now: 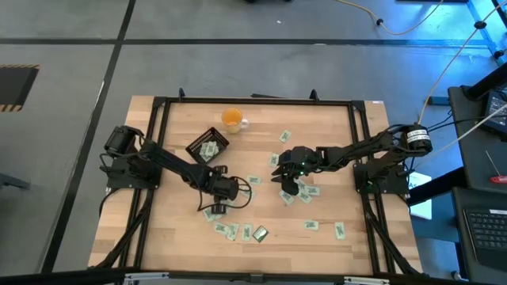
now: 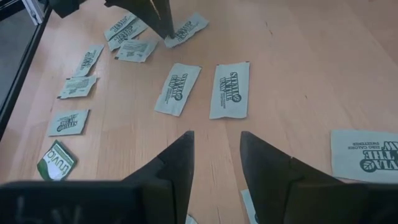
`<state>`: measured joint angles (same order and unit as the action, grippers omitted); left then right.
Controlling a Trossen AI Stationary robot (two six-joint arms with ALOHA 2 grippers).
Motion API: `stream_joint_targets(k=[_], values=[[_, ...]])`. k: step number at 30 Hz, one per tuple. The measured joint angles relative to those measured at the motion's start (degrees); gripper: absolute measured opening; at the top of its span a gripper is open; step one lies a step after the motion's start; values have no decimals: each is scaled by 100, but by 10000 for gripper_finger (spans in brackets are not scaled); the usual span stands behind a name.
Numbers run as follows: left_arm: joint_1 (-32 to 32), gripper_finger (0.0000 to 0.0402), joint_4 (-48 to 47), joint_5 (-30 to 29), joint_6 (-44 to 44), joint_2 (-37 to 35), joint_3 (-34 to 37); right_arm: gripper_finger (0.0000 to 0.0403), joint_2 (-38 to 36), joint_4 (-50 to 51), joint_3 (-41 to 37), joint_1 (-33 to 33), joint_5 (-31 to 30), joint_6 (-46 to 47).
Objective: Pick and place Stevia / Truvia into bins
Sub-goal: Put the green stevia packet into the black bin
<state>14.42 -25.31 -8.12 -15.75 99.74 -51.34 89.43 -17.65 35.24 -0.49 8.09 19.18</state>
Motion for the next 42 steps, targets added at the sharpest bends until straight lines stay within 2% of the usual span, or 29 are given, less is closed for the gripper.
stream_joint_targets(k=[6,9,13,16,20,26,31,35,42], values=[[8,5,-1159,-9,-1,-328,-387,133,0,17,0,0,0,4],[6,4,-1734,-515,-36,-740,-650,133,0,22,0,0,-1,4],[-68,5,-2408,-1262,-416,-1272,-662,133,0,22,0,1,-2,4],[-232,5,-2840,-1615,-870,-1613,-590,133,0,22,0,0,-2,4],[-514,4,-2929,-1970,-1272,-1879,-398,133,0,22,0,1,-2,6],[-1089,5,-2831,-1909,-1422,-1886,-60,133,0,20,0,0,-2,7],[-1500,5,-2833,-1624,-1458,-1886,223,133,0,20,0,1,-2,9],[-1664,11,-2770,-1541,-1504,-1886,316,133,0,18,0,2,-2,9],[-1800,44,-2559,-1530,-1358,-1886,308,133,0,20,0,0,0,9]])
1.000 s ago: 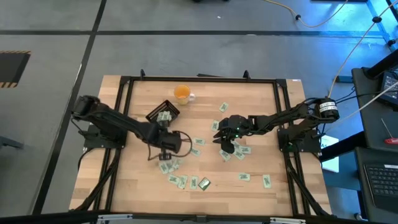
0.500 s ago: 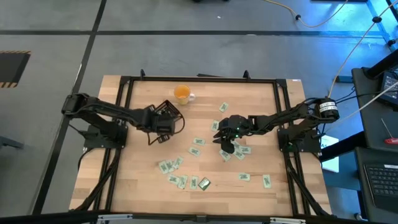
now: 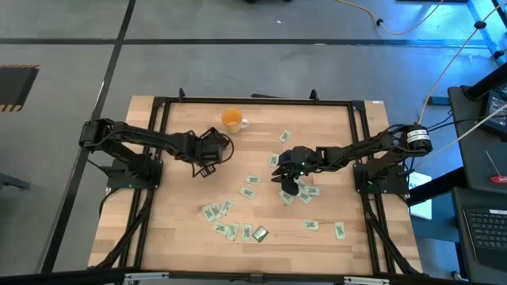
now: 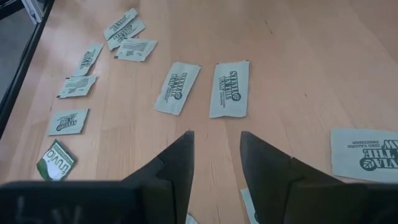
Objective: Pick and place Stevia / Truvia into bins
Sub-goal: Put the green stevia packet into the black bin
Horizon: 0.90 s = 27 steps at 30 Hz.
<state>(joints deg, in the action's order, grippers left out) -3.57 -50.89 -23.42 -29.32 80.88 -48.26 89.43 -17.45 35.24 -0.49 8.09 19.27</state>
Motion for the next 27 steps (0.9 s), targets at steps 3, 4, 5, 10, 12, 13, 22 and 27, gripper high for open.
stream_joint_targets(k=[3,4,5,10,12,13,22,27], values=[[2,55,-13,0,134,0,-102,133,0,0,0,0,-2,0],[17,57,-12,1,144,-14,-149,133,0,0,0,0,-2,0],[42,60,-12,25,148,-36,-201,133,0,1,0,0,-2,0],[374,63,56,427,374,-46,-529,133,0,6,0,0,-2,0],[600,62,434,820,796,-46,-550,133,0,9,0,1,-2,0],[722,62,652,1076,1055,-46,-550,133,0,9,0,2,-1,0],[1819,67,2253,1720,1634,198,-554,133,0,13,0,0,-2,0],[2154,66,2422,1717,1647,675,-554,133,0,13,0,0,-2,0]])
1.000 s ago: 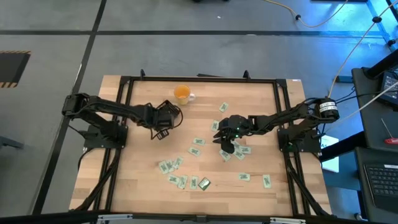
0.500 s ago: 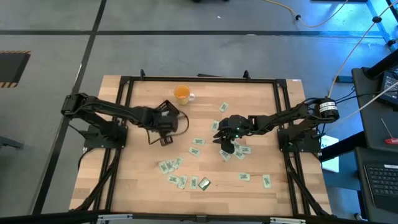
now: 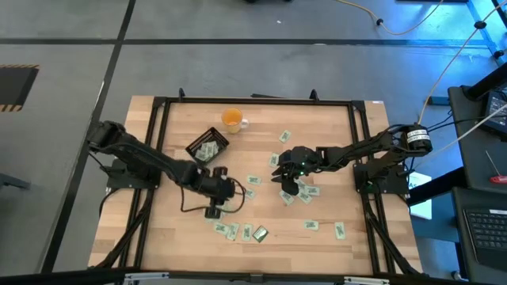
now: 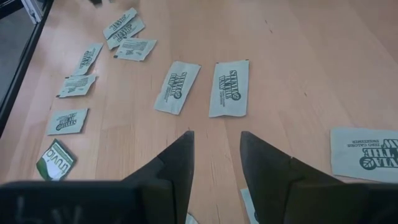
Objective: Pick and place Stevia / Truvia into bins
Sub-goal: Put the green stevia packet into the black bin
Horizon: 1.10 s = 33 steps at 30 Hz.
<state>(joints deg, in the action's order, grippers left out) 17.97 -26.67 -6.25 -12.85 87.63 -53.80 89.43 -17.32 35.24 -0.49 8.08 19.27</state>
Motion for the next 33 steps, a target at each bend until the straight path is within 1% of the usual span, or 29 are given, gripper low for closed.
stream_joint_targets(k=[3,8,14,20,28,30,33], values=[[125,70,149,0,143,371,0,133,0,0,0,0,0,0],[202,75,467,1,145,906,0,133,0,0,0,0,0,0],[176,73,464,-4,58,1263,0,133,0,-2,0,1,0,0],[178,62,509,17,-6,1422,-28,133,0,-2,0,1,-2,0],[184,14,472,-29,-8,1438,-22,133,0,-2,0,1,-2,-8],[180,5,464,-32,-5,1398,-15,133,0,-2,0,2,-2,-5],[173,4,243,-39,4,1186,26,133,0,-2,0,0,-2,-9]])
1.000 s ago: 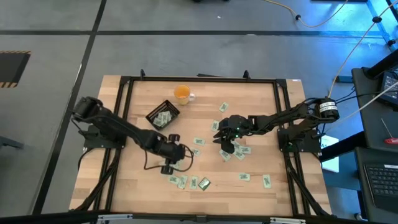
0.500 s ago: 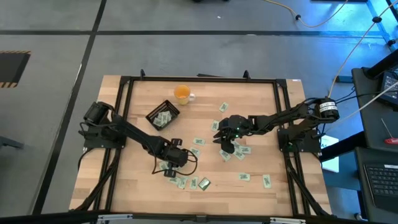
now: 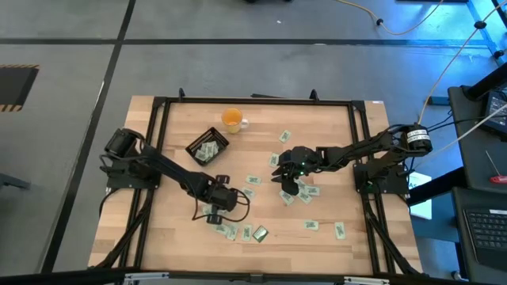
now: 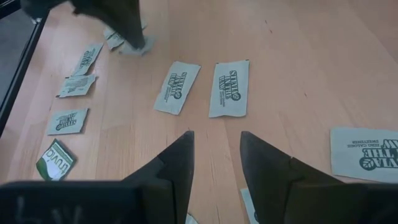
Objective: Pick and place Stevia / Truvia into bins
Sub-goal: Put the green stevia packet into the black bin
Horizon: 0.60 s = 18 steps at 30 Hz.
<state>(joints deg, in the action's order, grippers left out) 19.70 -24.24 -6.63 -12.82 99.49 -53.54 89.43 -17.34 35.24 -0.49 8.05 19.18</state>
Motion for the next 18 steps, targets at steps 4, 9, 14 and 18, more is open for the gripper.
stream_joint_targets(k=[4,9,14,18], values=[[-55,3,-353,-231,-48,-634,-47,133,0,0,0,0,0,0],[-355,3,-1389,-1626,-790,-1615,-45,133,0,-3,2,2,0,2],[-910,4,-2428,-2408,-1745,-2425,-47,133,0,-8,1,1,-1,4],[-1504,4,-2706,-2628,-2156,-2769,-7,133,0,-9,2,0,-2,4]])
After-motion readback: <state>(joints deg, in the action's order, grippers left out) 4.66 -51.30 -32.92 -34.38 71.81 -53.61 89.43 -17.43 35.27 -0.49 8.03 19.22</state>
